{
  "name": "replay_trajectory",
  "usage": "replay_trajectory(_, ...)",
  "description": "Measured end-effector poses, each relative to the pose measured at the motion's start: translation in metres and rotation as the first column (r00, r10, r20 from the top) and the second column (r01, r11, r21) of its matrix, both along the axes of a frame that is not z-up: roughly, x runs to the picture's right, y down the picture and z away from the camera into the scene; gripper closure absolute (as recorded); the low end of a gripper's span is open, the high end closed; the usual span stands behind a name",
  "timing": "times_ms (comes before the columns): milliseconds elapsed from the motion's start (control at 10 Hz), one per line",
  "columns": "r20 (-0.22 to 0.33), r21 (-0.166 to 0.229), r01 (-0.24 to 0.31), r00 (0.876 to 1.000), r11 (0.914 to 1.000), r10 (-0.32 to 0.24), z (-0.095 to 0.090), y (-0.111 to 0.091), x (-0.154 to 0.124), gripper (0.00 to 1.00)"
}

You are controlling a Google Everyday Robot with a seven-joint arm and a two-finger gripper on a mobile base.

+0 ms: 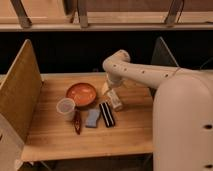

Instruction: Place the bottle in the ceramic bowl

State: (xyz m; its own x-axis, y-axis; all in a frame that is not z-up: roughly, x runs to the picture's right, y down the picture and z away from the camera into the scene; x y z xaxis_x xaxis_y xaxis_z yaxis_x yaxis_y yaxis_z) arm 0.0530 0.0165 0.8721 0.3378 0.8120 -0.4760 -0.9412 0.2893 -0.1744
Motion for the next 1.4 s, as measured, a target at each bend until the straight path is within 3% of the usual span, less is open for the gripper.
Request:
replay_trajectory(400, -0.047, -0.134, -0.005, 0.999, 0.991, -0.001, 0.033, 0.024, 0.001, 0.2)
replay_trajectory(1000, -0.023, -0.241, 0.019, 0.999, 0.9703, -0.025, 0.072, 0.033, -0.014, 0.2)
replay_trajectory(1200, -0.001, -0.268, 0.045, 0.999, 0.9623, -0.047, 0.084, 0.037, -0.021, 0.37)
replay_trajectory(1400, 0.012, -0.27, 0.054, 0.999, 0.9614, -0.052, 0.089, 0.034, -0.023, 0.57)
